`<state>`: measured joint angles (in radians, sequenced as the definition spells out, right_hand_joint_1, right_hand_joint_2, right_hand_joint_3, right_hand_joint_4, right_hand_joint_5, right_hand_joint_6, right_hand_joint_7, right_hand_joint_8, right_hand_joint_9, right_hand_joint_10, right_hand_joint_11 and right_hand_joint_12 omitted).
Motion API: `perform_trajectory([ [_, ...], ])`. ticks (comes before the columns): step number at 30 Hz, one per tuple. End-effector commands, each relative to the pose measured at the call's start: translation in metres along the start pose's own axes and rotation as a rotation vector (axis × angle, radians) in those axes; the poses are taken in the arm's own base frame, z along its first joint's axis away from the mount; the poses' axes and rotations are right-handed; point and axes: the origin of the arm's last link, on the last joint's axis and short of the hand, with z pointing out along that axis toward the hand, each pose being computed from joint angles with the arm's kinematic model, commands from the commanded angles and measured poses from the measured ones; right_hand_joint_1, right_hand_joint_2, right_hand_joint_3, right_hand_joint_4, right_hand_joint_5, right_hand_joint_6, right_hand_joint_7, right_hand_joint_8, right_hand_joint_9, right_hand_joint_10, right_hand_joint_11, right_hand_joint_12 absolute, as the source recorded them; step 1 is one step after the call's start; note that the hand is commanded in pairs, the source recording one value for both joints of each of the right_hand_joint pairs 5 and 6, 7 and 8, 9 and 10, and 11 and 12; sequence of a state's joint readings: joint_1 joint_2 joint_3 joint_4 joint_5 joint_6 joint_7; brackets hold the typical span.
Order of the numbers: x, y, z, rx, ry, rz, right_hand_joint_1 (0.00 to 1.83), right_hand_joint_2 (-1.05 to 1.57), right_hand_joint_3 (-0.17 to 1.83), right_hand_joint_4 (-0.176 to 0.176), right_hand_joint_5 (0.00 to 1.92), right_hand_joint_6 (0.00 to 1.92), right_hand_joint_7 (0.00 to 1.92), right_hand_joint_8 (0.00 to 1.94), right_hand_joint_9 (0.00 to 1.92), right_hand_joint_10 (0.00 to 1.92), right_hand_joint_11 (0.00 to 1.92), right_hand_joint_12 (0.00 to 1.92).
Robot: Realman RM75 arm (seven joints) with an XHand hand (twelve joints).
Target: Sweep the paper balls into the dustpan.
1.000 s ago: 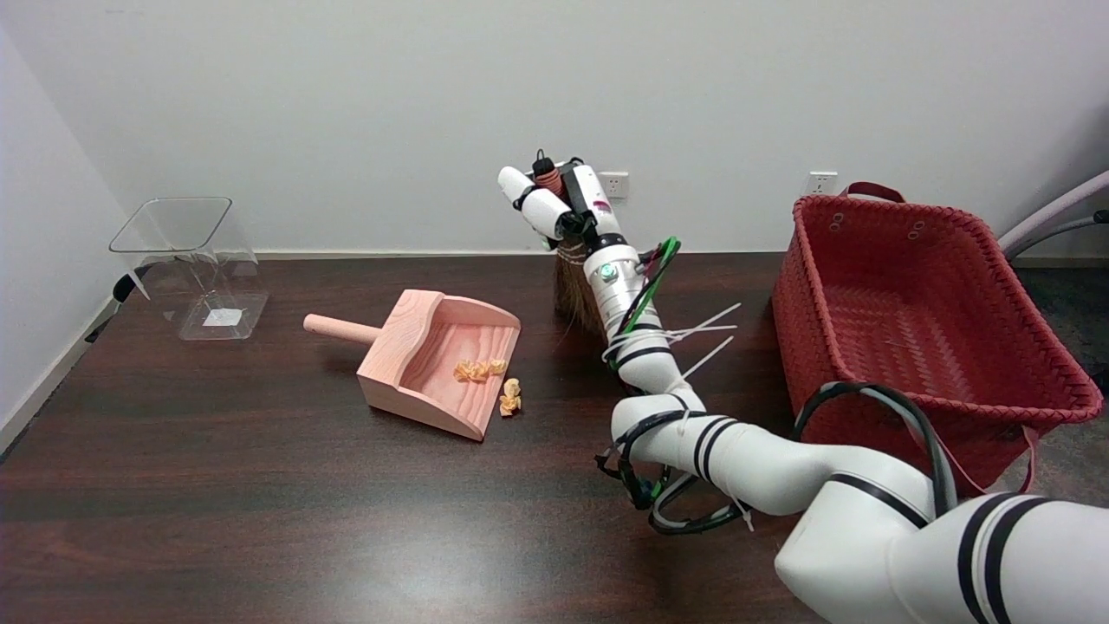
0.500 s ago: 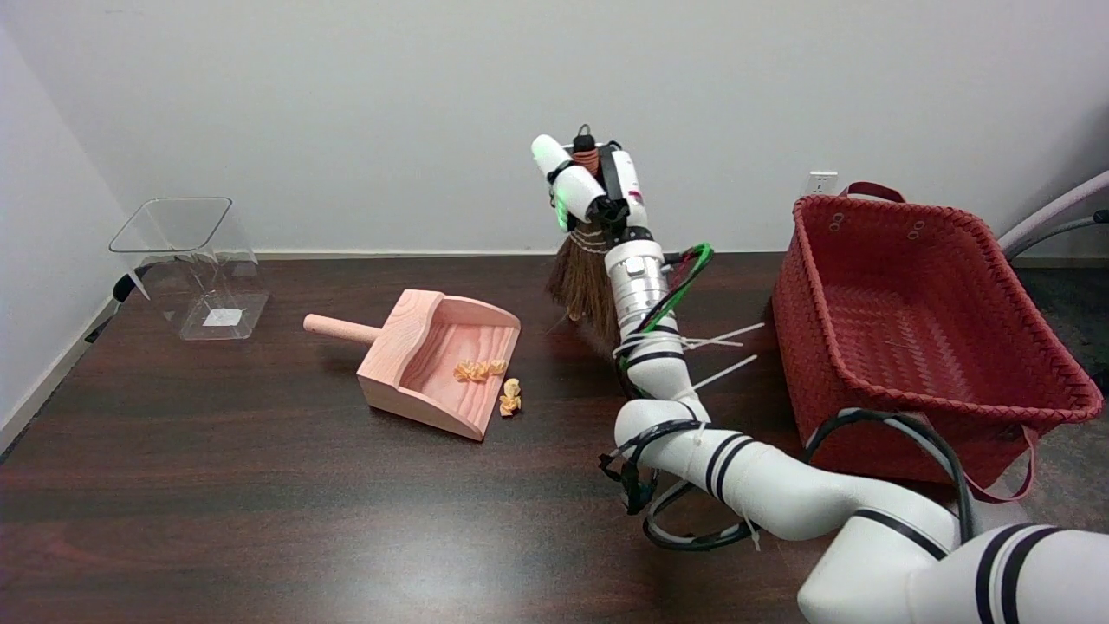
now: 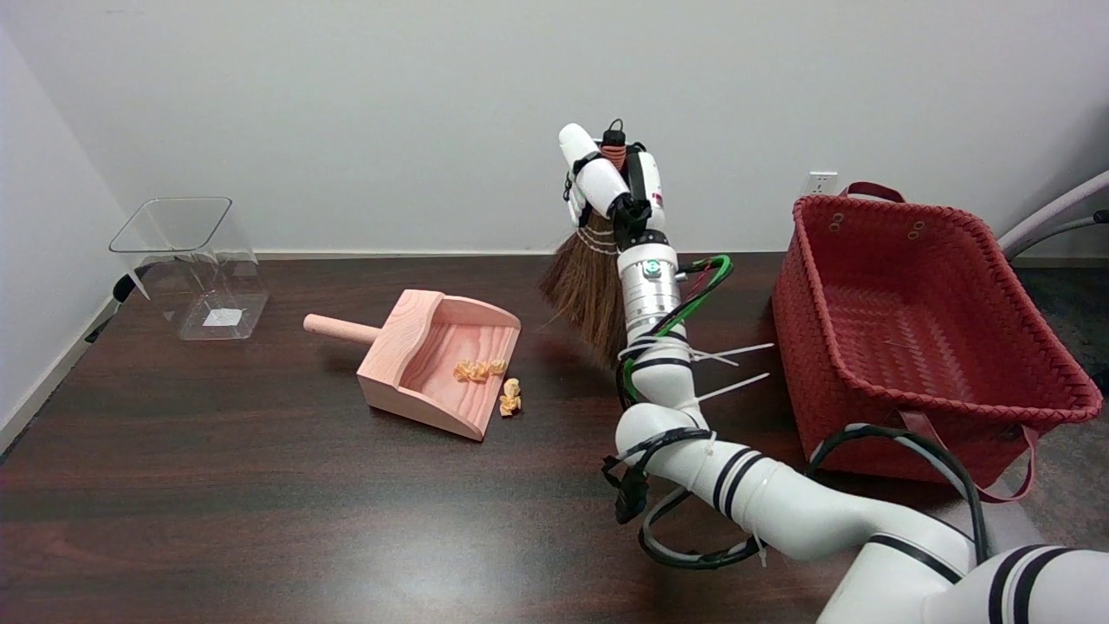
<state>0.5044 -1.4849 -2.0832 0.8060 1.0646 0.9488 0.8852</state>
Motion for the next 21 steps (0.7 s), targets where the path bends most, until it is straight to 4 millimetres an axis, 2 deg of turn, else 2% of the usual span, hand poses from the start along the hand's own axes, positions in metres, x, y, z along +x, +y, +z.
perform_trajectory([
  [1, 0.003, 0.000, 0.007, 0.036, 0.014, -0.081, 0.67, 1.57, 0.41, 0.000, 1.92, 1.92, 1.92, 1.92, 1.92, 1.92, 1.92, 1.92],
  [9, 0.004, 0.006, 0.017, 0.041, -0.002, -0.175, 0.63, 1.57, 0.35, 0.000, 1.92, 1.92, 1.92, 1.92, 1.92, 1.92, 1.92, 1.92],
  [12, 0.004, 0.006, 0.022, 0.051, -0.022, -0.218, 0.62, 1.57, 0.25, 0.000, 1.92, 1.92, 1.92, 1.92, 1.92, 1.92, 1.92, 1.92],
  [14, 0.001, 0.004, 0.026, 0.061, -0.033, -0.232, 0.60, 1.57, 0.04, 0.000, 1.92, 1.92, 1.92, 1.92, 1.92, 1.92, 1.92, 1.92],
  [21, -0.002, 0.008, 0.030, 0.049, -0.039, -0.261, 0.58, 1.57, -0.06, 0.000, 1.92, 1.92, 1.92, 1.92, 1.92, 1.92, 1.92, 1.92],
])
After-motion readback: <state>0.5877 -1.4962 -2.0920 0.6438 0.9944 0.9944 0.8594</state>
